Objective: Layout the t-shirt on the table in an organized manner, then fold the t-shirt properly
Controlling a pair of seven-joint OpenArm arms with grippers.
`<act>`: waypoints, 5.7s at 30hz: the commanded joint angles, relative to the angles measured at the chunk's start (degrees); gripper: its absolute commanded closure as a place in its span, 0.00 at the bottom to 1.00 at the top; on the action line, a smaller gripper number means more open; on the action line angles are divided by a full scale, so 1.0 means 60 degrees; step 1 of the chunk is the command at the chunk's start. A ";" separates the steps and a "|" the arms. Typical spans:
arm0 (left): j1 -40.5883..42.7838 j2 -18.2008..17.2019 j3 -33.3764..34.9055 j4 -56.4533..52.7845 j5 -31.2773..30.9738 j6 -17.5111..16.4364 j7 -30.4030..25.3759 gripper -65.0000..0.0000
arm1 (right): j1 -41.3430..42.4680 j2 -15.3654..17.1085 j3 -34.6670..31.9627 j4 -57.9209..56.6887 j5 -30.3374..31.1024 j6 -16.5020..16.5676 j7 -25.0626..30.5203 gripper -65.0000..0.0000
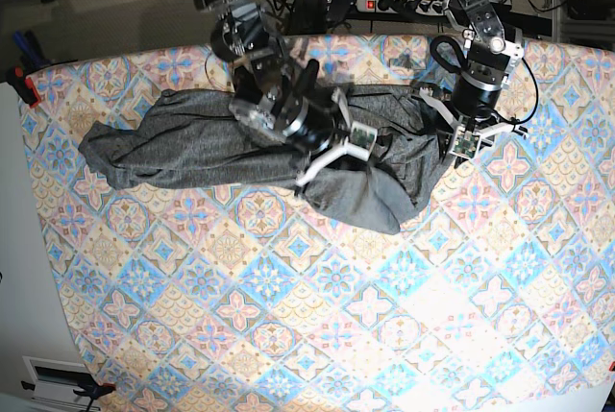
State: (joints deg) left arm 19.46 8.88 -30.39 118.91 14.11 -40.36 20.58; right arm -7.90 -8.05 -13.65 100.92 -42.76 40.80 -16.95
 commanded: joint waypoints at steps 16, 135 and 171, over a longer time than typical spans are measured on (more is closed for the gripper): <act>-0.0057 0.0019 0.0047 0.0159 -0.0190 0.0060 -0.0214 0.83 | -0.0551 -0.0072 -0.1923 0.0637 0.0131 -0.0133 0.0254 1.00; -0.1669 -0.2616 0.0648 -0.3372 -0.7458 0.0060 0.7127 1.00 | -0.0463 -0.0086 0.6575 0.0930 0.2592 -0.0133 0.0283 0.26; -0.2680 -0.1942 0.6142 -0.0940 -0.7003 0.0060 0.8680 1.00 | -0.0449 -0.0101 0.8817 0.0945 0.4673 -0.0133 0.0327 0.26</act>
State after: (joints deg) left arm 3.81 -2.90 6.48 112.71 -27.00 -39.90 73.43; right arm -11.11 -8.73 39.24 105.54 -15.92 40.32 -16.53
